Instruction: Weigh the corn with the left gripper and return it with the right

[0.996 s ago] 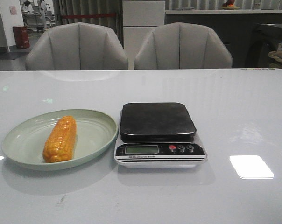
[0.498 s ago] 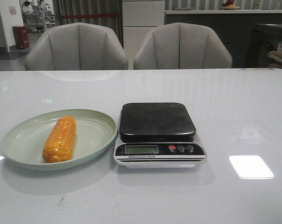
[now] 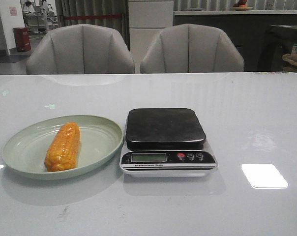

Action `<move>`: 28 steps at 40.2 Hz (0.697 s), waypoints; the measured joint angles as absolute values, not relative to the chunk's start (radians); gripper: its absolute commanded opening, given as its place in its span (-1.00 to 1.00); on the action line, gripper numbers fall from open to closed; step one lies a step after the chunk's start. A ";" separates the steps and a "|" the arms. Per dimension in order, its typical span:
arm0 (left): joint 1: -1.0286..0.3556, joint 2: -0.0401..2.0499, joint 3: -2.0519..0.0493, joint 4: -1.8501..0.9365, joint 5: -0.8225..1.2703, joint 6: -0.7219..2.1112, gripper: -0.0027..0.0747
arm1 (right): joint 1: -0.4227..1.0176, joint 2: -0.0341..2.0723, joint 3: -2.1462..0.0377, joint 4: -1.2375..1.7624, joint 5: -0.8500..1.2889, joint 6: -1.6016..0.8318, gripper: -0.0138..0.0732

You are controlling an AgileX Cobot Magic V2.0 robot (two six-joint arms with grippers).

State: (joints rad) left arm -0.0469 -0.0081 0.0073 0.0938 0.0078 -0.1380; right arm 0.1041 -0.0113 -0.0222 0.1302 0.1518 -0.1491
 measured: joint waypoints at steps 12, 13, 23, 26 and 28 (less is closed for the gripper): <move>-0.047 -0.008 0.007 0.094 0.008 -0.138 -0.62 | 0.104 -0.011 0.025 0.050 0.054 -0.129 -0.30; -0.047 -0.008 0.007 0.094 0.008 -0.138 -0.62 | 0.104 -0.011 0.025 0.050 0.052 -0.124 -0.30; -0.047 -0.008 0.007 0.094 0.008 -0.138 -0.62 | 0.111 -0.011 0.025 0.029 0.046 -0.084 -0.30; -0.047 -0.008 0.007 0.094 0.008 -0.138 -0.62 | 0.122 -0.011 0.025 0.019 0.046 -0.080 -0.30; -0.047 -0.008 0.007 0.094 0.008 -0.138 -0.62 | 0.124 -0.011 0.025 0.016 0.046 -0.080 -0.30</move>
State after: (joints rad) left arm -0.0469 -0.0081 0.0073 0.0938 0.0078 -0.1380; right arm 0.1243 -0.0113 0.0250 0.0164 0.0459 -0.0796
